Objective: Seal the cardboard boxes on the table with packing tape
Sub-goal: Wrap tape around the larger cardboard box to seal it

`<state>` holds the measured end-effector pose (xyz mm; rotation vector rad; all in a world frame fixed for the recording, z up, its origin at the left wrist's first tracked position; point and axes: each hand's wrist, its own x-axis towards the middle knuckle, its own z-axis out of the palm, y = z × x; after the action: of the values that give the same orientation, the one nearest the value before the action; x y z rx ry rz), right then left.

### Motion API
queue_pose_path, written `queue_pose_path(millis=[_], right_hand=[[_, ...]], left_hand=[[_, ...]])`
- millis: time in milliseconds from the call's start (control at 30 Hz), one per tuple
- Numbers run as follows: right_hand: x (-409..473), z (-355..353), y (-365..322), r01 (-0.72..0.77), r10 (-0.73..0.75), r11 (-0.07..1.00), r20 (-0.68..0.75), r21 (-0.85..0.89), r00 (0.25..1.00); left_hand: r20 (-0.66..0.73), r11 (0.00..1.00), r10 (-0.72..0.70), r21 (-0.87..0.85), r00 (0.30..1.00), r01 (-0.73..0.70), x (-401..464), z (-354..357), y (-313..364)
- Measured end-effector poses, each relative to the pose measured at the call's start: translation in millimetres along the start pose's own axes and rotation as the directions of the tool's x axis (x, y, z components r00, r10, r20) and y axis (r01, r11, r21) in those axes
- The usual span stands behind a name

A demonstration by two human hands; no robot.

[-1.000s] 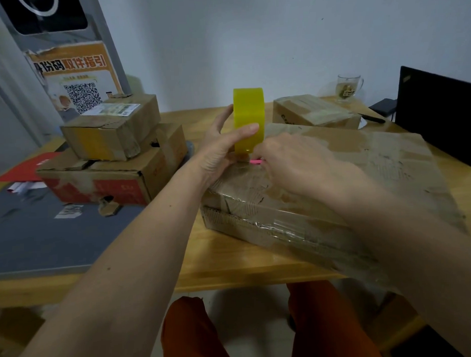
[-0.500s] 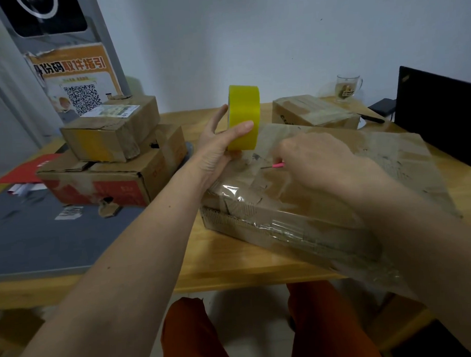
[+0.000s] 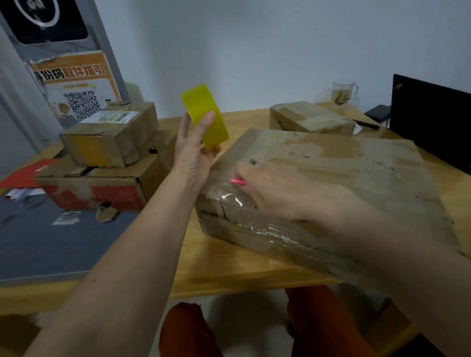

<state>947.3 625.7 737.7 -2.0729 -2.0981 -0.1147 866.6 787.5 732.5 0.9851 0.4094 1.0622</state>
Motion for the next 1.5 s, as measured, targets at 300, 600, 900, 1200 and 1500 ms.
queue_pose_path(millis=[300,600,900,1200,1500], right_hand=[[0.0,-1.8,-3.0,0.038,-0.045,0.991,0.045,0.128,0.998],[-15.8,-3.7,-8.7,0.041,-0.055,0.991,0.109,0.130,0.993],[-20.2,-18.6,9.9,-0.234,0.237,0.971,0.098,-0.037,0.967],[-59.2,-63.6,97.5,-0.496,0.596,0.749,-0.119,0.440,0.794],[-115.8,-42.8,197.0,-0.742,0.895,0.442,-0.200,0.504,0.398]], left_hand=[[-0.009,1.000,-0.009,-0.021,1.000,0.009,-7.7,-6.0,4.9],[-0.010,1.000,-0.006,0.026,1.000,0.006,-17.5,-11.4,10.5],[0.004,0.998,-0.016,0.055,1.000,0.016,-30.8,1.2,12.8],[0.139,0.978,-0.203,0.068,0.969,0.195,-47.3,85.0,-16.3],[0.258,0.901,-0.434,0.105,0.863,0.421,-67.6,175.0,-65.1]])
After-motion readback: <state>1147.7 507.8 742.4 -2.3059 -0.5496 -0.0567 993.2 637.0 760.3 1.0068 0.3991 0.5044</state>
